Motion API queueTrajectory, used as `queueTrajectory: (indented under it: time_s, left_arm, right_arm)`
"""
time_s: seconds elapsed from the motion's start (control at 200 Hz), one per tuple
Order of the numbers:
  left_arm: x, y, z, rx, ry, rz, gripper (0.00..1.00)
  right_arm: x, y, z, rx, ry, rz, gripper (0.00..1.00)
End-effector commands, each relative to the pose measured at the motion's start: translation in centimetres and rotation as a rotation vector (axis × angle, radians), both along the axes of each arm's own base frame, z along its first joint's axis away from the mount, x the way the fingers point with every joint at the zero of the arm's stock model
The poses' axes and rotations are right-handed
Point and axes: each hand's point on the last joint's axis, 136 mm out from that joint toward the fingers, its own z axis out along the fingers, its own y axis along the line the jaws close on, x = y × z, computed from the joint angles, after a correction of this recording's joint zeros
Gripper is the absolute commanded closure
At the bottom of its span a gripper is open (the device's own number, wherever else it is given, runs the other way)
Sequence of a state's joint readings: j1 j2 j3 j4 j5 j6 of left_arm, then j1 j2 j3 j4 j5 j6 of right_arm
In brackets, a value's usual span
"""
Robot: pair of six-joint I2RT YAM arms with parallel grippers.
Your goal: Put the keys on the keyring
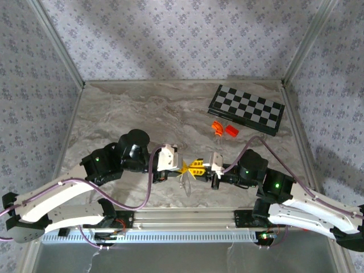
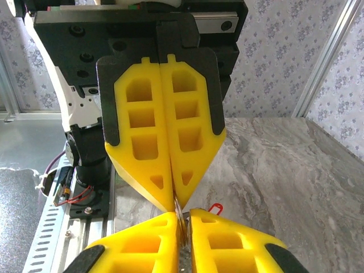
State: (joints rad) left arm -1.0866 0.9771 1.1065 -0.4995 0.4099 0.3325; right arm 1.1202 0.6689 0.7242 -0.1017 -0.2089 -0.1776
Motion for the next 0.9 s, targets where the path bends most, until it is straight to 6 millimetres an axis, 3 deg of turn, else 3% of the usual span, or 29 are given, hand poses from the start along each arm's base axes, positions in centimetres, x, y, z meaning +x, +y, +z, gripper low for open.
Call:
queueTrajectory:
  time_s: [0.0, 0.065, 0.185, 0.325, 0.48, 0.685, 0.895]
  left_arm:
    - [-0.5, 0.0, 2.2, -0.047, -0.035, -0.030, 1.00]
    - [-0.5, 0.1, 2.4, -0.052, -0.036, -0.033, 1.00]
    - [-0.5, 0.1, 2.9, -0.076, -0.040, -0.027, 1.00]
    - [-0.1, 0.4, 3.4, -0.136, -0.060, 0.009, 0.82]
    - [-0.1, 1.0, 5.1, -0.258, -0.081, 0.035, 0.81]
    - [-0.7, 0.9, 7.3, -0.390, -0.058, 0.002, 0.76]
    - [-1.1, -0.4, 7.4, -0.410, -0.012, -0.053, 0.71]
  right_arm:
    - [0.4, 0.1, 1.2, 0.029, -0.030, -0.022, 0.92]
    - [0.6, 0.0, 1.2, 0.020, -0.034, -0.032, 1.00]
    - [0.6, -0.4, 1.7, 0.035, -0.046, -0.042, 1.00]
    - [-0.1, -0.8, 2.6, 0.088, -0.039, -0.016, 1.00]
    - [-1.3, -1.9, 4.8, 0.241, -0.012, 0.040, 1.00]
    - [-1.4, -2.9, 6.8, 0.404, 0.023, 0.087, 1.00]
    - [-1.3, -3.1, 7.8, 0.493, 0.038, 0.114, 1.00]
